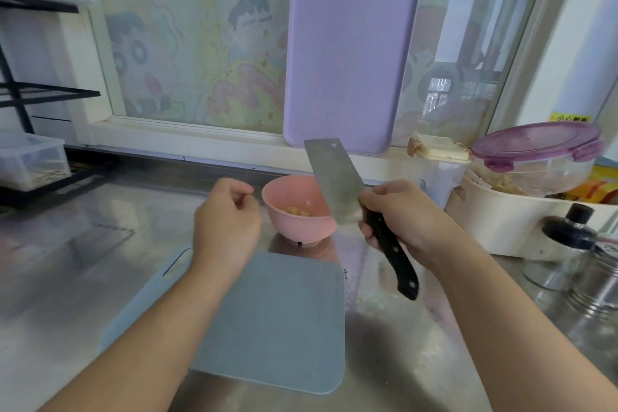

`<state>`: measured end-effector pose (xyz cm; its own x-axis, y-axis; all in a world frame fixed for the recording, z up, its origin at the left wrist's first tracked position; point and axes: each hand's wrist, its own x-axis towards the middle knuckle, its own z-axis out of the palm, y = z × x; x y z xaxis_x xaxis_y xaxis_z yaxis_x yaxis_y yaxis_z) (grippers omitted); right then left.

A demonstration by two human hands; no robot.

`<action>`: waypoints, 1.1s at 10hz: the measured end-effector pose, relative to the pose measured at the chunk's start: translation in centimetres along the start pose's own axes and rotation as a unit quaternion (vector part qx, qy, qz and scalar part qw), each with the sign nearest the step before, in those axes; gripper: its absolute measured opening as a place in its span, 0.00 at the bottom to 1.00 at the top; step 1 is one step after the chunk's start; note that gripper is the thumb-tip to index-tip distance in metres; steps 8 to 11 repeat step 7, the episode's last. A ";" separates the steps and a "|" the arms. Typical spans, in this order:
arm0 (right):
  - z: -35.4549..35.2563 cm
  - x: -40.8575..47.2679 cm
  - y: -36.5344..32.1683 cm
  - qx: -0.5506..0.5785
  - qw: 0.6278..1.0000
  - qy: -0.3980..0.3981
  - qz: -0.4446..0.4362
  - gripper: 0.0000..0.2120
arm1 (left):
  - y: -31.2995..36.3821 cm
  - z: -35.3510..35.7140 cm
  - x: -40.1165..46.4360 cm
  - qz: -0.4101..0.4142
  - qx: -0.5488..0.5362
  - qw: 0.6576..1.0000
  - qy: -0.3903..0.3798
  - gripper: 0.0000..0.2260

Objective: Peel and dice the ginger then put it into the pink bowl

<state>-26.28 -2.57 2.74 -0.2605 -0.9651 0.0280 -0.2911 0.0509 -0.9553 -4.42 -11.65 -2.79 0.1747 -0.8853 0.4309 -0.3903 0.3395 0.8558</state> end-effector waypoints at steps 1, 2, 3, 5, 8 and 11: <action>-0.1 -2.9 1.4 -0.050 0.998 -0.045 0.019 0.15 | -0.7 -1.6 -1.2 -0.047 -0.004 0.999 0.003 0.06; 0.4 -5.8 3.2 -0.098 0.991 -0.072 0.060 0.15 | -1.9 -2.9 -3.1 -0.073 -0.012 0.997 0.008 0.06; 1.3 -7.6 4.8 -0.233 0.969 -0.054 0.060 0.18 | -2.5 -4.1 -4.9 -0.071 -0.005 0.997 0.003 0.06; 3.8 -8.9 5.9 -0.361 0.931 0.006 0.042 0.16 | -1.8 -4.9 -8.9 -0.042 0.017 0.998 -0.048 0.07; 6.1 -10.6 6.8 -0.432 0.897 0.085 -0.039 0.12 | -2.8 -5.3 -11.5 0.028 0.075 0.985 -0.153 0.09; 6.1 -10.6 6.8 -0.432 0.897 0.085 -0.039 0.12 | -2.8 -5.3 -11.5 0.028 0.075 0.985 -0.153 0.09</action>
